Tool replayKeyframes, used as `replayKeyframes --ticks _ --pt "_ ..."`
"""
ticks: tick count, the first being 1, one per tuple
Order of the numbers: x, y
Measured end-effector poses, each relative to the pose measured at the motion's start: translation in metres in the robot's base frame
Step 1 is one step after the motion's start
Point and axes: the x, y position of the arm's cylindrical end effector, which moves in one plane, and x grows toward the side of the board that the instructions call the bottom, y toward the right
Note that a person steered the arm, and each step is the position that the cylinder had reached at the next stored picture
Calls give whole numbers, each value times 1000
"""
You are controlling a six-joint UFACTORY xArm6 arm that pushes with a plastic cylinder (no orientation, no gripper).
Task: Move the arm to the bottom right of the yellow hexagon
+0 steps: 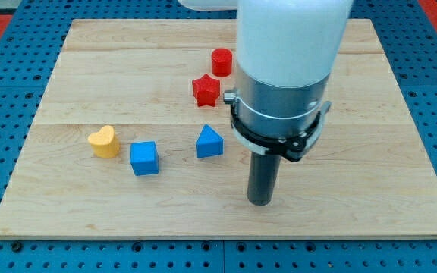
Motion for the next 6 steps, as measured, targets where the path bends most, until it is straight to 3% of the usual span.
replayKeyframes --ticks 2,4,5,6 --pt "0 52" --pt "-48 167" --pt "-47 188" --pt "-53 150"
